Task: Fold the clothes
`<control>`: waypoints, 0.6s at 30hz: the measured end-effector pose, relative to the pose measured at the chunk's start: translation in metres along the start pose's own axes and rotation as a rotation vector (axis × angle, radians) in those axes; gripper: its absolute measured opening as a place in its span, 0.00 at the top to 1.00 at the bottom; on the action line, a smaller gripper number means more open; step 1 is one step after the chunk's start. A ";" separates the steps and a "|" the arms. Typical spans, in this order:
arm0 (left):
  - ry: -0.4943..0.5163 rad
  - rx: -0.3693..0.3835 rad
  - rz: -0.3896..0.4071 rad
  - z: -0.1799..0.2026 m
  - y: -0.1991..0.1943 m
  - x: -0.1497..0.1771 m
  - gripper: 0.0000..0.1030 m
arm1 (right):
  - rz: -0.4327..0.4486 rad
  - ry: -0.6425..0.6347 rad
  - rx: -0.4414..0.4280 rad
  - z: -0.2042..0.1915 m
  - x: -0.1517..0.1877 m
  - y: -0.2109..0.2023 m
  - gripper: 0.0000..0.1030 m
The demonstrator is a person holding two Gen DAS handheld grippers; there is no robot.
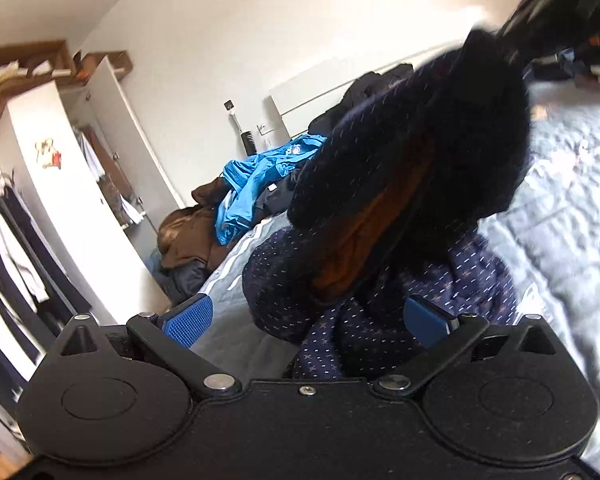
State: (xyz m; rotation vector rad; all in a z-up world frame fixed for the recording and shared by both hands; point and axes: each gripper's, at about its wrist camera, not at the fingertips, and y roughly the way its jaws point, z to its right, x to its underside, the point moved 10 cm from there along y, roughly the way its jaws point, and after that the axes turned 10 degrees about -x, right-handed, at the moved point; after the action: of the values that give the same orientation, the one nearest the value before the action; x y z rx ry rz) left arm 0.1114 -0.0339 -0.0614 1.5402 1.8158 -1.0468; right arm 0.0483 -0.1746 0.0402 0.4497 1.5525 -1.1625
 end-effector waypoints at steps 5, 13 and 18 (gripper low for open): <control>0.111 0.013 0.023 0.016 -0.001 0.002 0.01 | 0.042 0.062 0.029 0.000 0.012 -0.028 0.90; 0.320 -0.001 0.150 0.055 -0.008 0.001 0.30 | 0.093 0.137 0.086 0.013 0.025 -0.067 0.90; 0.311 -0.010 0.152 0.063 -0.003 -0.002 0.57 | 0.115 0.165 0.096 0.015 0.036 -0.075 0.90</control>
State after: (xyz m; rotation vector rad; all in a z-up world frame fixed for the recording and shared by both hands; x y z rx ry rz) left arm 0.1033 -0.0872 -0.0936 1.8867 1.8616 -0.7588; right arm -0.0146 -0.2312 0.0420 0.7050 1.5936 -1.1364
